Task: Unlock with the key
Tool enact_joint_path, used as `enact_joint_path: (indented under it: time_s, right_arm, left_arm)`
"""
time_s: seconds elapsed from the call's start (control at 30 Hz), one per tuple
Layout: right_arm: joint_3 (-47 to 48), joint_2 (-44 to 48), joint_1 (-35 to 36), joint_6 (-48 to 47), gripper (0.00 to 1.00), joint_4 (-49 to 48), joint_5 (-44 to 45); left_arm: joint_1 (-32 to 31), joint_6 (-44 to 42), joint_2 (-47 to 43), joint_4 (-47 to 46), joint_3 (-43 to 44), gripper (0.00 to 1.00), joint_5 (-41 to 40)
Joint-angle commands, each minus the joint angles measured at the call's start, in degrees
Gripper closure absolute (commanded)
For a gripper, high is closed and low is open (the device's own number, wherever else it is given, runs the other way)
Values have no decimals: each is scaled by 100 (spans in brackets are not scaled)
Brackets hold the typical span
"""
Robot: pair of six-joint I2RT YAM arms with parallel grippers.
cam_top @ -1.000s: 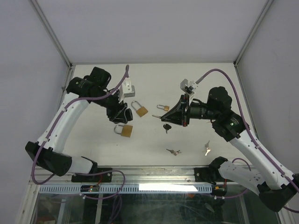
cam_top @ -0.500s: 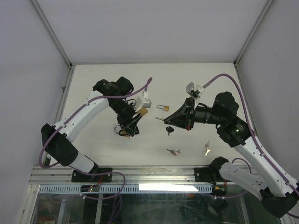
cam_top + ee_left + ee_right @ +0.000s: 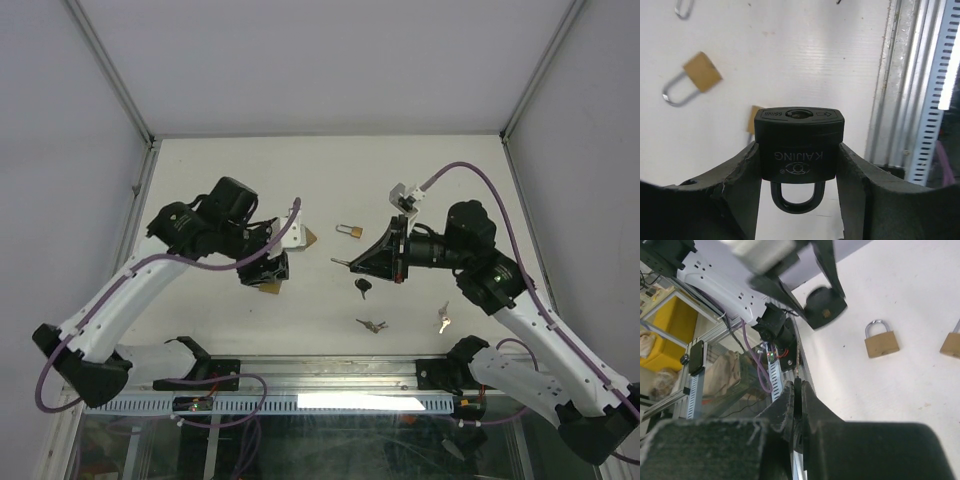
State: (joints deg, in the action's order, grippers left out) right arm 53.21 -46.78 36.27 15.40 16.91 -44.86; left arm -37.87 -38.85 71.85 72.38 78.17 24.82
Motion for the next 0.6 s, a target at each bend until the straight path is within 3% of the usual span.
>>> enact_joint_path:
  time_s: [0.0, 0.27, 0.57]
  right_arm:
    - [-355, -78, 26, 586, 100, -761, -317]
    - [-916, -414, 315, 1133, 100, -2074, -555]
    - [-834, -1025, 875, 1041, 100, -2091, -308]
  left_arm:
    - [-193, -1438, -677, -794, -82, 100, -197]
    - [-478, -1992, -857, -695, -251, 100, 215]
    - [-819, -2413, -1408, -1509, -783, 100, -349]
